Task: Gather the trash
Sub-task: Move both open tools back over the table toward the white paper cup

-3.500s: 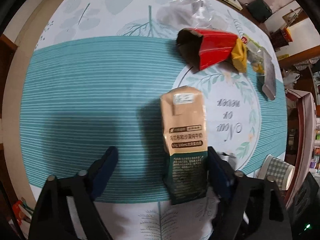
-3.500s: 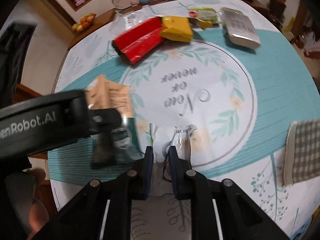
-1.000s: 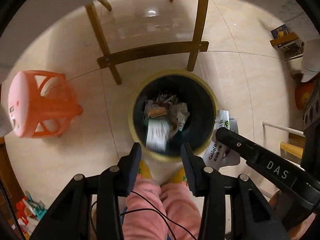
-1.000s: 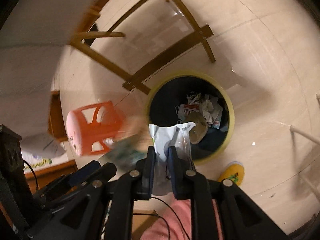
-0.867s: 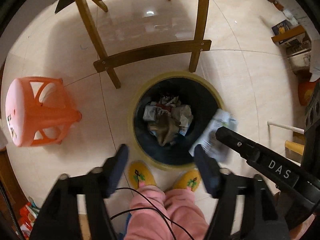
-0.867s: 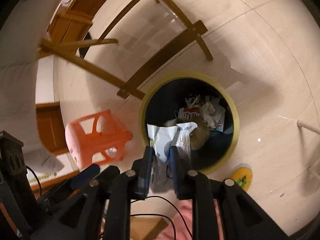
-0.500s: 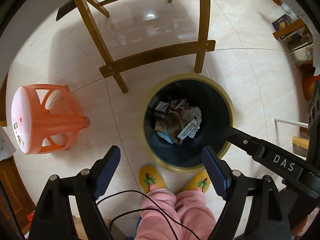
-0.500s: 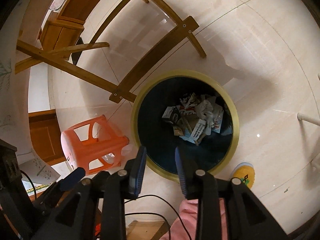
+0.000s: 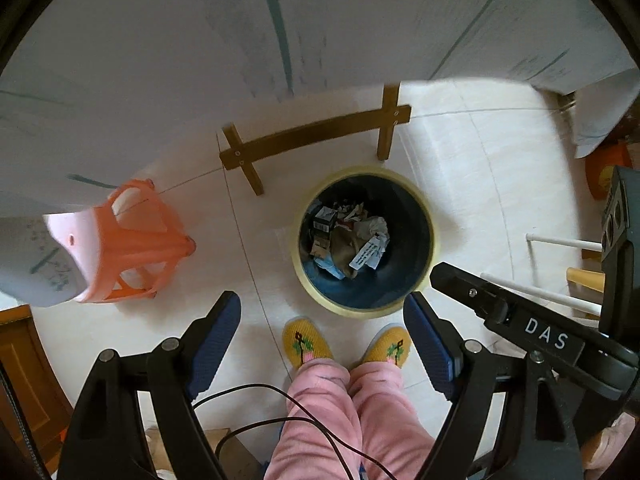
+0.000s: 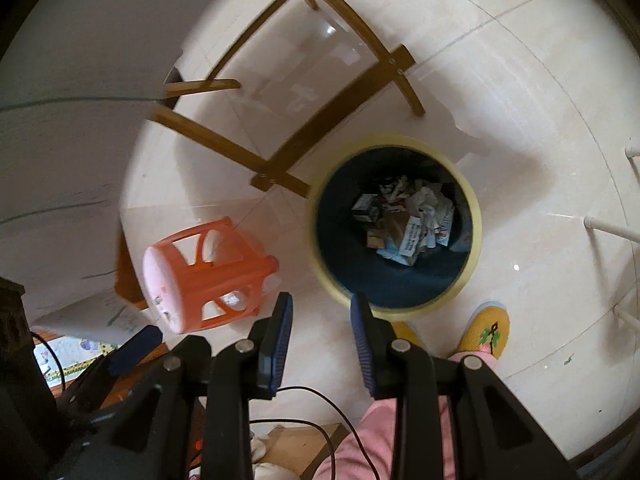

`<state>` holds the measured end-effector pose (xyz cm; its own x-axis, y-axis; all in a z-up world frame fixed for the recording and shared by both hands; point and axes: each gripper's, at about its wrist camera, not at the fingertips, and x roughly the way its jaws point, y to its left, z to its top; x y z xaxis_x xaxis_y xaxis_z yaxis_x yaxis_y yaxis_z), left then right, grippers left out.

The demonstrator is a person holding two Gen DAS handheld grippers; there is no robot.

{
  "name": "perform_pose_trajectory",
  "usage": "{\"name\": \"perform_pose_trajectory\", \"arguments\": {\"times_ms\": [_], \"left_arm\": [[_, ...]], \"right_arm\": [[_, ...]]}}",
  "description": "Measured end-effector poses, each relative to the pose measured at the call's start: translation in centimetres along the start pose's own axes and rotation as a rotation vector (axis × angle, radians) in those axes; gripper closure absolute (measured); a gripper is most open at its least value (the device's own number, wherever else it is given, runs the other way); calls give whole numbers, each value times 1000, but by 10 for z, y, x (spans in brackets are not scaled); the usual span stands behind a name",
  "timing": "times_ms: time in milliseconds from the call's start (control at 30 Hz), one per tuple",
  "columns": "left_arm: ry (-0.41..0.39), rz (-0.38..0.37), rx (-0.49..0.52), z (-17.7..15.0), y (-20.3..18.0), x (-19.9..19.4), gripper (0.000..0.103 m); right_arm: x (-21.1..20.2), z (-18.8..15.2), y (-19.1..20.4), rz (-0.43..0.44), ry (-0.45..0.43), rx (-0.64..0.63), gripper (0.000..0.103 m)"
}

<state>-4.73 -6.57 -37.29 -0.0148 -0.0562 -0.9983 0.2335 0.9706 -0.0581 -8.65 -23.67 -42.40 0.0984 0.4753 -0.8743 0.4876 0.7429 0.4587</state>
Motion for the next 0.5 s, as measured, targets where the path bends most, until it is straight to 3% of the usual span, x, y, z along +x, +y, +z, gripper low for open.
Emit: {"name": "perform_pose_trajectory", "arguments": {"times_ms": [300,500], "left_arm": [[-82,-41,34,-7,7,-112,21],[-193,-60,42,-3,21,-197,21]], "right_arm": [[-91,-21,54,35,-52,-64,73],[-156,-34,96,8,-110,-172,73]]}}
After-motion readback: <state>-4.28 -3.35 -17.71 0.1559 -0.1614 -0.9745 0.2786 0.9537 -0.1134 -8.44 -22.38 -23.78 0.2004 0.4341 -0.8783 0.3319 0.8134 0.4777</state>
